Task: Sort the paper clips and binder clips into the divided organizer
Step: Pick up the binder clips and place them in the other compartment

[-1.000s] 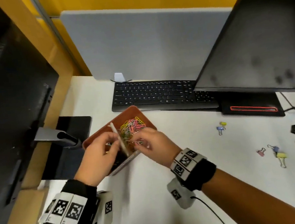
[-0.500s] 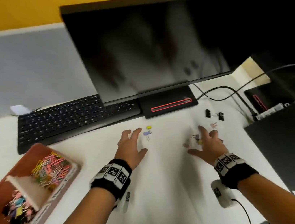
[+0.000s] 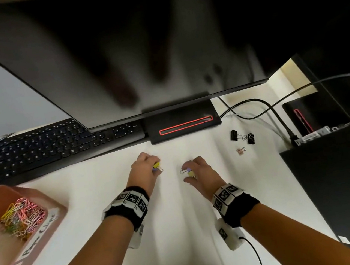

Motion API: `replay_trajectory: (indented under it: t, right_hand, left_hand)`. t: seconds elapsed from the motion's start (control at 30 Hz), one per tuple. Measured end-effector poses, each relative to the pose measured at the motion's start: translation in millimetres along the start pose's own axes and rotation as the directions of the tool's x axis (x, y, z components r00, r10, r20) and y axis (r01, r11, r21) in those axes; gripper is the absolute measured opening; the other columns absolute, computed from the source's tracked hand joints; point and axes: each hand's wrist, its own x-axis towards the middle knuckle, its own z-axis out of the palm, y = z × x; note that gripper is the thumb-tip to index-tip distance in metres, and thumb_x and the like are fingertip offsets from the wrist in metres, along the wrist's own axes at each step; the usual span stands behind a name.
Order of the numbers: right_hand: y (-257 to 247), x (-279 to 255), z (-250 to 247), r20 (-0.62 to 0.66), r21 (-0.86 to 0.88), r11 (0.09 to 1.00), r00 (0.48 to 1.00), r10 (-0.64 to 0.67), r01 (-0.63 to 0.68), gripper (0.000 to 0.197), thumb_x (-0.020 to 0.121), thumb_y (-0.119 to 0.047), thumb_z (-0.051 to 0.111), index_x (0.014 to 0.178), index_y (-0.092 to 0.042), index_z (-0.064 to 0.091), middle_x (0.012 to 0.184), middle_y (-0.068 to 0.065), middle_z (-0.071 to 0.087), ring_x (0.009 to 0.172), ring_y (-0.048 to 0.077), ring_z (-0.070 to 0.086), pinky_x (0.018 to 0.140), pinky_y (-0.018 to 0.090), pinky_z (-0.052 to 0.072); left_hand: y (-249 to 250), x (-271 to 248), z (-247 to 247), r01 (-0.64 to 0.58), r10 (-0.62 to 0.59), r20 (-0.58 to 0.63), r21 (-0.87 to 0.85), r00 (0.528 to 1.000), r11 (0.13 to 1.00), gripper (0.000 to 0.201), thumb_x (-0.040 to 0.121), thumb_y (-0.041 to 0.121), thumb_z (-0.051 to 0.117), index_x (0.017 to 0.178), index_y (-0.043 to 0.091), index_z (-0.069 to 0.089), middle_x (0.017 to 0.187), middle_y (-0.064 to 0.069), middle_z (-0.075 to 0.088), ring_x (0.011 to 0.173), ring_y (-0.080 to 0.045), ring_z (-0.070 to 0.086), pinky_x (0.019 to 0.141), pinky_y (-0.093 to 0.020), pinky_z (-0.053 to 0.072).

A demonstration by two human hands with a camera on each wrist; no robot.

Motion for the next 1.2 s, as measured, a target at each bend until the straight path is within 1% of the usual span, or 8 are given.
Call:
replay_trajectory:
  t: [0.13,0.27,0.43,0.67,0.83,1.0,1.1,1.2]
  right_hand:
    - [-3,5,1,0.029,0.019,0.999,0.999,-0.039,0.039,0.025,0.087,-0.018,0.059,0.111,-0.019,0.055,0.103,-0.004,0.038,0.082,0.017,0.053,0.084,0.026,0.048]
    - [-10,7,5,0.029,0.014,0.996,0.996,-0.083,0.083,0.016,0.086,-0.014,0.058,0.102,-0.014,0.057,0.105,-0.001,0.035,0.075,0.022,0.056,0.079,0.029,0.051]
    - [-13,8,12,0.0,0.044,0.995,0.996,-0.092,0.091,0.008,0.086,-0.013,0.056,0.094,-0.015,0.056,0.099,0.0,0.045,0.068,0.026,0.06,0.055,0.02,0.044]
    - [-28,7,15,-0.043,0.044,0.995,0.995,-0.09,0.092,0.014,0.083,-0.015,0.06,0.097,-0.012,0.059,0.098,0.008,0.057,0.079,0.026,0.061,0.071,0.033,0.052]
    - [-95,-8,30,-0.029,0.105,0.944,0.95,-0.31,0.312,0.016,0.082,-0.018,0.068,0.096,-0.013,0.063,0.093,-0.001,0.051,0.07,0.012,0.054,0.07,0.025,0.049]
    - [-210,-23,70,0.057,0.178,0.799,0.804,-0.592,0.575,0.018,0.081,-0.024,0.07,0.095,-0.015,0.062,0.093,-0.003,0.051,0.066,-0.008,0.051,0.072,0.018,0.044]
    - [-284,-34,106,0.156,0.201,0.72,0.704,-0.693,0.665,0.022,0.08,-0.026,0.07,0.095,-0.013,0.061,0.1,0.001,0.054,0.08,0.009,0.054,0.079,0.032,0.05]
    - [-341,-40,149,0.229,0.163,0.696,0.659,-0.717,0.7,0.028,0.08,-0.029,0.07,0.1,-0.013,0.06,0.102,0.005,0.052,0.086,0.02,0.054,0.084,0.042,0.049]
  left_hand:
    - [-8,-13,-4,0.035,-0.036,-0.02,-0.041,0.999,0.999,0.018,0.076,0.002,0.068,0.092,0.009,0.062,0.086,-0.001,0.05,0.073,-0.019,0.053,0.062,-0.011,0.037]
    - [-18,-30,-9,0.073,-0.077,-0.029,-0.107,0.997,0.992,0.021,0.073,0.0,0.07,0.08,0.014,0.057,0.084,-0.007,0.056,0.071,-0.023,0.059,0.06,-0.009,0.038]
    - [-30,-51,-10,0.09,-0.095,-0.067,-0.085,0.993,0.992,0.027,0.072,0.003,0.072,0.065,0.022,0.053,0.072,0.001,0.054,0.062,-0.011,0.052,0.06,-0.01,0.037]
    - [-38,-80,-29,0.196,-0.226,-0.066,-0.304,0.972,0.932,0.023,0.068,0.006,0.078,0.062,0.018,0.059,0.068,-0.002,0.063,0.062,-0.011,0.056,0.06,-0.011,0.043]
    - [-52,-130,-84,0.142,-0.244,-0.214,-0.405,0.946,0.903,0.015,0.069,0.005,0.078,0.069,0.012,0.065,0.067,-0.013,0.065,0.056,-0.014,0.055,0.052,-0.01,0.041]
    - [-108,-202,-165,0.201,-0.373,-0.433,-0.392,0.821,0.897,0.012,0.072,0.01,0.077,0.076,0.011,0.066,0.073,-0.008,0.069,0.064,-0.018,0.063,0.056,-0.01,0.045]
    - [-150,-237,-203,0.269,-0.504,-0.528,-0.459,0.684,0.847,0.013,0.072,0.012,0.077,0.076,0.01,0.065,0.075,-0.013,0.069,0.059,-0.007,0.06,0.052,-0.006,0.042]
    - [-176,-252,-220,0.287,-0.547,-0.51,-0.501,0.664,0.816,0.011,0.082,0.015,0.068,0.085,0.004,0.067,0.068,-0.01,0.066,0.044,-0.003,0.053,0.04,-0.003,0.036]
